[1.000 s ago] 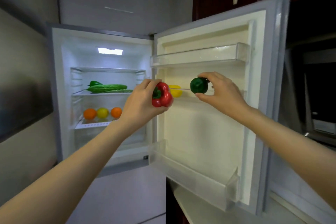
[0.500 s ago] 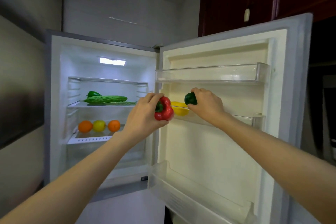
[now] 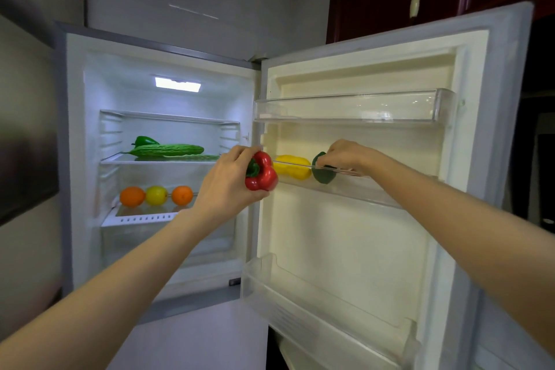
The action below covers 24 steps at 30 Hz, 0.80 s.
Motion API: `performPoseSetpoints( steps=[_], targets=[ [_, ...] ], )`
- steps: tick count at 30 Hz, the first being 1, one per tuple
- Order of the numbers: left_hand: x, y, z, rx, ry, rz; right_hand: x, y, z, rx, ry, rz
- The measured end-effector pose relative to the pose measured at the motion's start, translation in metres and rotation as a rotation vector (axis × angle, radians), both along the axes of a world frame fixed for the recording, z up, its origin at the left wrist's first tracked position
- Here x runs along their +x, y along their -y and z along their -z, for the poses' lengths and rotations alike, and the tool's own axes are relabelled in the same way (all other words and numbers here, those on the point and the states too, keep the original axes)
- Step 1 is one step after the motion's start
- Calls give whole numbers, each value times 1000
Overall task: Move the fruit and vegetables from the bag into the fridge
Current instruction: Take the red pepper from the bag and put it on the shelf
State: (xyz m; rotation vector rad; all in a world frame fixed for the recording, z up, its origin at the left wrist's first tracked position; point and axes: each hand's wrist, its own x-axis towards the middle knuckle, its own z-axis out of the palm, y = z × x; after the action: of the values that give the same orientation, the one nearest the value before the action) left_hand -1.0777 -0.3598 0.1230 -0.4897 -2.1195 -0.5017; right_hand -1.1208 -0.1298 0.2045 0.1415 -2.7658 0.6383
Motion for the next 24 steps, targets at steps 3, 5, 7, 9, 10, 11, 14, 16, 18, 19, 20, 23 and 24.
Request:
performPoseSetpoints(
  steps=[3,5,7,9,10,11,14,16,18,19,20,23,24],
  targets=[
    [3,5,1,-1,-11,-6,1,-1,0,64,-35,-36],
    [7,10,2,10,-12,-18,4,2,3,120,-84,-51],
    [11,17,4,12,-7,-34,11,8,9,212,-197,-68],
    [16,27,7,13,-1,-52,21,17,20,290,-358,-105],
    [20,32,9,12,3,-62,27,21,27,313,-435,-128],
    [23,37,11,7,5,-73,32,25,35,331,-505,-153],
    [33,54,20,-2,4,-111,44,39,60,375,-668,-221],
    [40,66,30,4,13,-136,48,51,76,383,-714,-258],
    [44,82,42,17,27,-176,48,64,93,382,-719,-287],
    [46,90,49,20,36,-192,48,71,102,377,-717,-300],
    [47,98,57,20,46,-201,46,78,110,370,-710,-311],
    [48,124,82,23,87,-213,37,102,131,371,-652,-340],
    [47,133,88,26,99,-229,32,111,137,375,-626,-353]
  ],
)
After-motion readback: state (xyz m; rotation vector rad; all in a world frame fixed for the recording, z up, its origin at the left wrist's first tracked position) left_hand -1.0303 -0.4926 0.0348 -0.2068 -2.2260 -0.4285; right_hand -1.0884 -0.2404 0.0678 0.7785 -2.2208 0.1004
